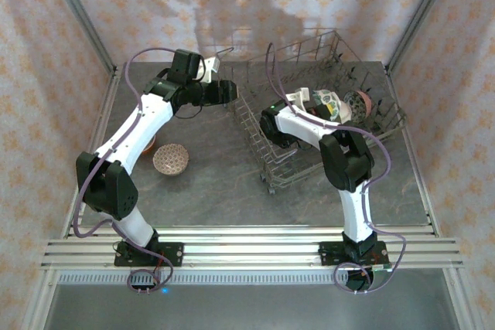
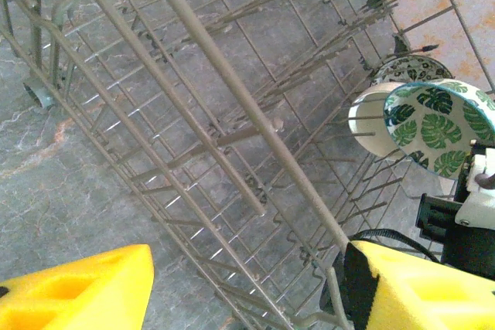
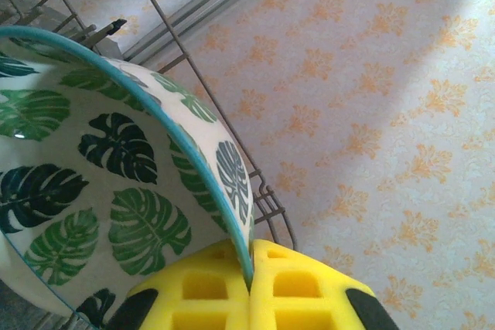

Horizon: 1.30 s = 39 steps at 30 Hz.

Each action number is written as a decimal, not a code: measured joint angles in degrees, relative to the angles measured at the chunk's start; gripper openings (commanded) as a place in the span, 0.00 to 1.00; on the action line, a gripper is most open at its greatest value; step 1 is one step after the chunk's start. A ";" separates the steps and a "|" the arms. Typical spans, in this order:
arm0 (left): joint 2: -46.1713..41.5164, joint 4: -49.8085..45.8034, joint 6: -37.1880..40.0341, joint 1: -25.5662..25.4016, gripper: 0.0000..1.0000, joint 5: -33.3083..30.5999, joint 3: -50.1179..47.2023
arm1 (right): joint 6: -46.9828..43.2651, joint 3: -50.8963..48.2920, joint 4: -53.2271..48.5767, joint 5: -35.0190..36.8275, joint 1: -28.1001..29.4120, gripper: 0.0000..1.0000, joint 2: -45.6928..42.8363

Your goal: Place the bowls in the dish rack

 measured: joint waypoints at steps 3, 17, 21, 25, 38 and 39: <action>0.17 -0.07 0.00 -0.04 0.67 -0.22 0.37 | 0.48 -1.14 0.13 0.00 -0.17 0.00 -0.70; 2.32 -2.14 0.15 -0.96 0.67 -0.33 3.69 | 1.53 -1.73 0.17 0.00 -1.01 0.00 -1.18; 2.64 -2.51 0.15 -0.98 0.67 -0.33 3.76 | 0.17 -1.25 0.17 0.00 -1.01 0.00 -1.18; 3.15 -2.97 0.15 -0.98 0.67 -0.33 3.82 | -1.40 -0.92 0.15 0.00 -1.09 0.00 -1.18; 3.37 -2.97 0.15 -0.98 0.67 -0.33 3.82 | -4.39 -1.22 -0.35 0.00 -1.36 0.00 -2.38; 3.37 -2.97 0.15 -0.98 0.68 -0.33 3.82 | -4.59 -1.22 -0.35 0.00 -1.36 0.00 -2.43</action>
